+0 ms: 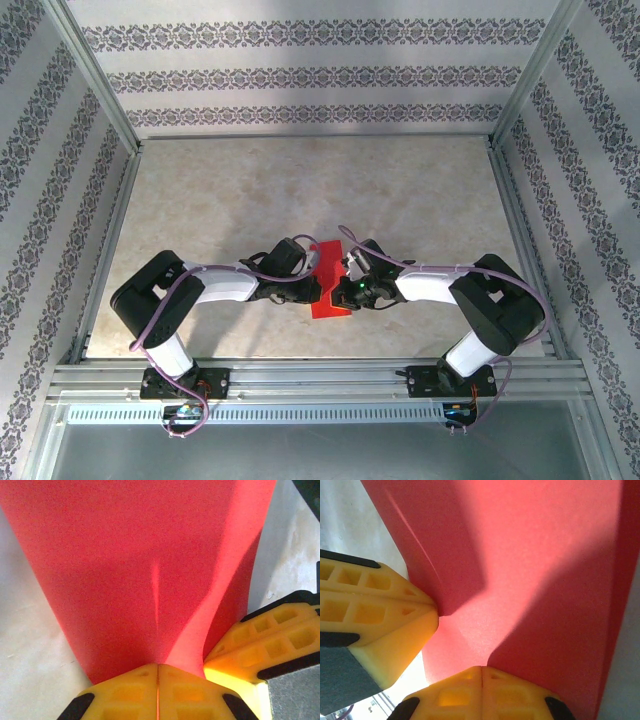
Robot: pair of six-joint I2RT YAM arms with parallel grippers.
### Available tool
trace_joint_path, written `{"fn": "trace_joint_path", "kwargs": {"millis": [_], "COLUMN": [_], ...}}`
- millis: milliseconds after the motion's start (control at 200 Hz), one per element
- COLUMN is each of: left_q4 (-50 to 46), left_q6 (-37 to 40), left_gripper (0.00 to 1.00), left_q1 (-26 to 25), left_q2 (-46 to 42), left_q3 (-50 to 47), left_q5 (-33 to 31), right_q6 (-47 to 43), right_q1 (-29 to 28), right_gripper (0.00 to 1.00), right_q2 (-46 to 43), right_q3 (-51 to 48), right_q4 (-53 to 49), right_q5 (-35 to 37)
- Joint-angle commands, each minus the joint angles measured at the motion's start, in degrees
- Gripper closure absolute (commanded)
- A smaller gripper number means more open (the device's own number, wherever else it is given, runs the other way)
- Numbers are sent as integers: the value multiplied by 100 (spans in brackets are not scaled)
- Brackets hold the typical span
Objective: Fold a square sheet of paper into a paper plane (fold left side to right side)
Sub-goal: Hold the square sheet of paper at the center of the table.
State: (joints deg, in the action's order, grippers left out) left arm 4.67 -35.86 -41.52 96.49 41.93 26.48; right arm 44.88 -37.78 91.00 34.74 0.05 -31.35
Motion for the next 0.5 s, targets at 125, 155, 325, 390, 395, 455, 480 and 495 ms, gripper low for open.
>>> {"fn": "trace_joint_path", "kwargs": {"millis": [125,155,325,390,395,455,480,495], "left_q4": [248,303,565,718,728,851,893,915], "left_q6": [-20,-10,69,79,79,70,62,57], "left_gripper": [90,90,90,91,91,91,91,91], "left_q1": [213,248,354,383,387,420,425,433], "left_q2": [-205,-188,-20,81,90,185,222,236], "left_q3": [154,152,149,124,119,117,122,120], "left_q5": [263,296,384,451,457,536,557,560], "right_q6": [-94,-94,-148,-160,-167,-187,-201,-199], "right_q1": [-75,-71,-74,-76,-69,-74,-76,-73], "right_gripper": [100,100,100,100,100,100,100,100], "right_q2": [365,379,429,445,449,462,471,471], "right_q3": [-134,-134,-126,-126,-126,-117,-117,-115], "right_q4": [-338,-352,-431,-445,-449,-495,-506,-514], "right_q5": [408,430,529,543,543,564,569,573]}}
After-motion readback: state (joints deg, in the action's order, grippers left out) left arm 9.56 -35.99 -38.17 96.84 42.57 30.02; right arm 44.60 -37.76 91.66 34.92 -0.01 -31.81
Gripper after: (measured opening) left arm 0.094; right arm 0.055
